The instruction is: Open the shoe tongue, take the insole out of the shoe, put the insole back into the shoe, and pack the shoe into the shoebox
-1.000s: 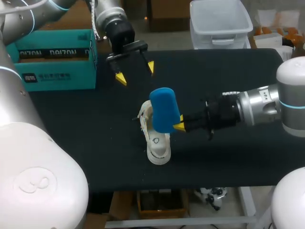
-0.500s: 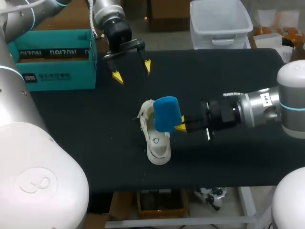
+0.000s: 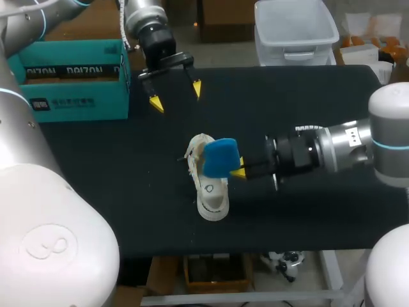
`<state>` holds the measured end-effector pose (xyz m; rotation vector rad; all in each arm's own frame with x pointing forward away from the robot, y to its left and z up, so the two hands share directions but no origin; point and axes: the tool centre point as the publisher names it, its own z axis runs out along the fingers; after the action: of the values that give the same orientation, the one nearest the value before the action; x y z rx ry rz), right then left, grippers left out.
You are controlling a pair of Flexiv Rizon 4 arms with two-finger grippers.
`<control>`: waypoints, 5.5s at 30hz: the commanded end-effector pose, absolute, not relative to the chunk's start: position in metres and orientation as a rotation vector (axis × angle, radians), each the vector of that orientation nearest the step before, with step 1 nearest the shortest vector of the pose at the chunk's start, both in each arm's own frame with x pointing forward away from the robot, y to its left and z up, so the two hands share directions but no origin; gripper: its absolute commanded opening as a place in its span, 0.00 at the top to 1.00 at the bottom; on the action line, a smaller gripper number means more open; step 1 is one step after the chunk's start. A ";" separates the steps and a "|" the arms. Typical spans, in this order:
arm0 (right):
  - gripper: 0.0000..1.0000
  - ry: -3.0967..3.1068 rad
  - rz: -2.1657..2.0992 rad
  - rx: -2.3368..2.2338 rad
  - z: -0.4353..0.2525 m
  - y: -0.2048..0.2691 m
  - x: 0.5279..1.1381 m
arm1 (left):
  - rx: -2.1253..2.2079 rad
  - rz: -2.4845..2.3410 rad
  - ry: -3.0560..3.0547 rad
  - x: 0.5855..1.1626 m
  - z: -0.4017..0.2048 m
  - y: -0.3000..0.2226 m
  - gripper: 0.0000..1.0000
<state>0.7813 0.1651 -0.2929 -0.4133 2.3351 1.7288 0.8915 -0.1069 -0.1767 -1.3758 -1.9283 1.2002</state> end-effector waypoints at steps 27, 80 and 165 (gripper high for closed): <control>1.00 2.315 1.692 -0.405 -0.293 0.173 0.781 | -1.401 1.204 -1.931 0.882 -0.177 -0.101 0.00; 1.00 2.272 1.838 -0.086 -0.289 0.171 0.756 | -0.944 1.823 -2.262 0.795 -0.209 -0.124 0.03; 1.00 2.173 1.849 0.043 -0.285 0.176 0.772 | -1.065 1.839 -2.356 0.787 -0.241 -0.163 0.76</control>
<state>0.7725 0.1778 -0.2831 0.0441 2.1808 1.8422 0.7864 -0.1630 -0.2393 -1.0649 -2.3617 1.8334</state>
